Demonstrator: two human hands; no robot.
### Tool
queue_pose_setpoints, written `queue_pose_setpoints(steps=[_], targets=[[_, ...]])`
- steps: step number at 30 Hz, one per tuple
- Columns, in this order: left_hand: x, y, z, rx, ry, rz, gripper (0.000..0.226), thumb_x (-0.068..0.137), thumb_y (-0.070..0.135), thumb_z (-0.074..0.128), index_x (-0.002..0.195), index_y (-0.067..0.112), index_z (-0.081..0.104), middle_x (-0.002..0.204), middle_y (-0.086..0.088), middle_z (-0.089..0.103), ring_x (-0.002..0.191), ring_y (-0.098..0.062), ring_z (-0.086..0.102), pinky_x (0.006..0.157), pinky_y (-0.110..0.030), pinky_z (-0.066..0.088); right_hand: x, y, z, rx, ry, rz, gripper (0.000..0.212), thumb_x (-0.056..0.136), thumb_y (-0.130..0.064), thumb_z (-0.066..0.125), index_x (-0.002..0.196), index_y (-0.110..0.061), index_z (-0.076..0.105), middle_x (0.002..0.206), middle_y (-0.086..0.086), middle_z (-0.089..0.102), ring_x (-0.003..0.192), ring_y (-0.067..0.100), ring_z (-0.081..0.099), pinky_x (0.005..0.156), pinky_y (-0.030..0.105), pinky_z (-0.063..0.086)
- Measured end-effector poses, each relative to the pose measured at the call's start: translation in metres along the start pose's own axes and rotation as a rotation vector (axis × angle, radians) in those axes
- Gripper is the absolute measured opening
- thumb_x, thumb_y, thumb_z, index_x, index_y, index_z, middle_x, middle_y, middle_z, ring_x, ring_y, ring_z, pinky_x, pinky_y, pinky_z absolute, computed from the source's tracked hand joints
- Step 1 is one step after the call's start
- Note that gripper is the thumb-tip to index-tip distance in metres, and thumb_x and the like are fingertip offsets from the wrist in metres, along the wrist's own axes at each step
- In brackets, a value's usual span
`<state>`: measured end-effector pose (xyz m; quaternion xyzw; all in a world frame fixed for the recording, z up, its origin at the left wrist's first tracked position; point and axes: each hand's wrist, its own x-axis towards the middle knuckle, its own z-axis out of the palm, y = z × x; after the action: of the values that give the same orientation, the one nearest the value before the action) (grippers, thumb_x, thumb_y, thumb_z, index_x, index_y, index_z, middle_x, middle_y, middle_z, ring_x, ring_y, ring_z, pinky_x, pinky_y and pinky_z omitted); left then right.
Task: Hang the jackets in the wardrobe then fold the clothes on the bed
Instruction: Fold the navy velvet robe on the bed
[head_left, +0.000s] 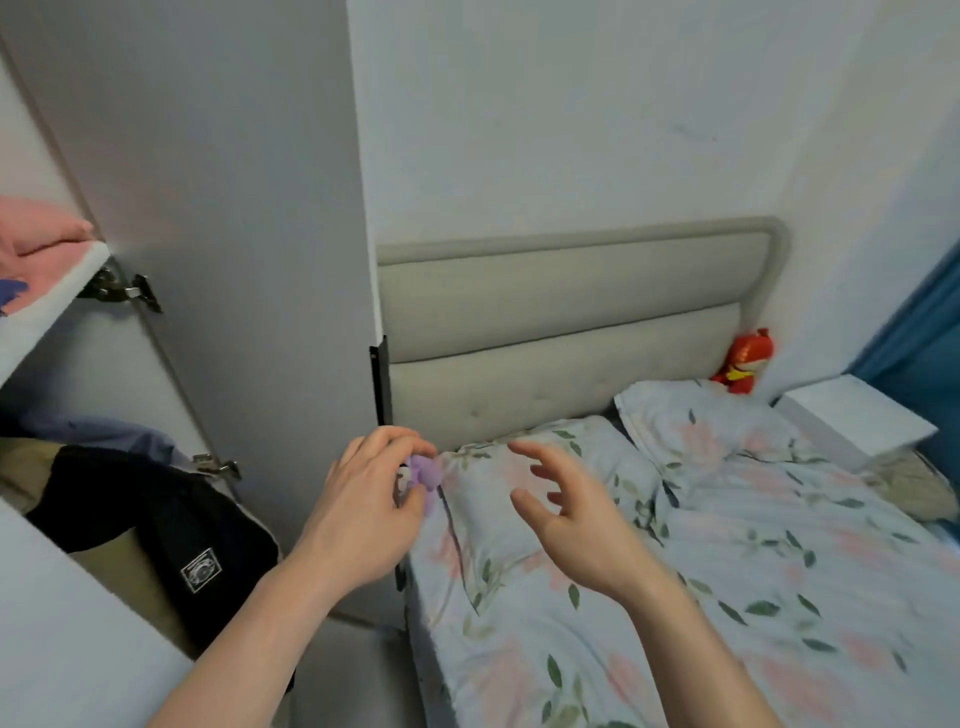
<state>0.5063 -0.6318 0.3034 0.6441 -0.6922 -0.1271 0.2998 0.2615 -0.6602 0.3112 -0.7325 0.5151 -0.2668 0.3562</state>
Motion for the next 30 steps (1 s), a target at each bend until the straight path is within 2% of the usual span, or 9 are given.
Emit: queue_pose_setpoints(steps=[6, 10, 13, 16, 19, 26, 30], targets=[[-0.033, 0.093, 0.055, -0.090, -0.180, 0.202, 0.037, 0.090, 0.022, 0.066, 0.119, 0.043, 0.059, 0.126, 0.028, 0.050, 0.120, -0.007, 0.047, 0.106, -0.038, 0.039, -0.127, 0.057, -0.066, -0.042, 0.132, 0.194, 0.045, 0.102, -0.041, 0.056, 0.143, -0.053, 0.041, 0.147, -0.034, 0.039, 0.135, -0.006, 0.041, 0.113, 0.029, 0.041], [-0.059, 0.154, 0.095, -0.159, -0.301, 0.347, 0.036, 0.092, 0.027, 0.066, 0.123, 0.044, 0.057, 0.129, 0.030, 0.049, 0.123, -0.004, 0.046, 0.104, -0.030, 0.036, -0.212, 0.079, -0.104, -0.065, 0.255, 0.317, 0.045, 0.101, -0.045, 0.055, 0.143, -0.053, 0.040, 0.146, -0.032, 0.039, 0.134, -0.006, 0.041, 0.113, 0.035, 0.042], [-0.074, 0.196, 0.123, -0.192, -0.404, 0.444, 0.032, 0.093, 0.036, 0.060, 0.124, 0.045, 0.054, 0.128, 0.032, 0.046, 0.122, -0.004, 0.047, 0.105, -0.035, 0.040, -0.272, 0.089, -0.122, -0.066, 0.341, 0.406, 0.044, 0.102, -0.044, 0.054, 0.143, -0.053, 0.041, 0.144, -0.035, 0.038, 0.131, -0.008, 0.042, 0.112, 0.032, 0.042], [-0.088, 0.236, 0.148, -0.195, -0.520, 0.554, 0.034, 0.098, 0.034, 0.061, 0.127, 0.048, 0.050, 0.129, 0.037, 0.041, 0.125, 0.000, 0.040, 0.106, -0.030, 0.037, -0.326, 0.092, -0.131, -0.045, 0.450, 0.505, 0.043, 0.102, -0.045, 0.054, 0.141, -0.056, 0.040, 0.143, -0.041, 0.035, 0.131, -0.012, 0.040, 0.111, 0.028, 0.042], [-0.101, 0.270, 0.171, -0.201, -0.643, 0.656, 0.034, 0.099, 0.035, 0.059, 0.128, 0.049, 0.048, 0.129, 0.042, 0.036, 0.125, 0.005, 0.037, 0.102, -0.023, 0.032, -0.376, 0.093, -0.128, -0.049, 0.579, 0.602, 0.043, 0.102, -0.046, 0.053, 0.142, -0.056, 0.039, 0.144, -0.043, 0.033, 0.131, -0.013, 0.040, 0.109, 0.026, 0.043], [-0.148, 0.309, 0.222, -0.249, -0.889, 0.861, 0.033, 0.100, 0.040, 0.056, 0.131, 0.050, 0.046, 0.131, 0.041, 0.034, 0.119, 0.009, 0.033, 0.105, -0.027, 0.038, -0.473, 0.084, -0.086, -0.007, 0.818, 0.863, 0.043, 0.103, -0.040, 0.055, 0.139, -0.057, 0.040, 0.147, -0.041, 0.031, 0.131, -0.013, 0.039, 0.112, 0.027, 0.041], [-0.195, 0.326, 0.230, -0.239, -1.042, 0.984, 0.035, 0.100, 0.040, 0.056, 0.132, 0.050, 0.046, 0.134, 0.038, 0.035, 0.121, 0.005, 0.039, 0.100, -0.027, 0.043, -0.530, 0.060, -0.057, 0.013, 0.948, 0.991, 0.042, 0.102, -0.039, 0.056, 0.137, -0.059, 0.041, 0.143, -0.046, 0.030, 0.128, -0.016, 0.040, 0.111, 0.023, 0.040]])
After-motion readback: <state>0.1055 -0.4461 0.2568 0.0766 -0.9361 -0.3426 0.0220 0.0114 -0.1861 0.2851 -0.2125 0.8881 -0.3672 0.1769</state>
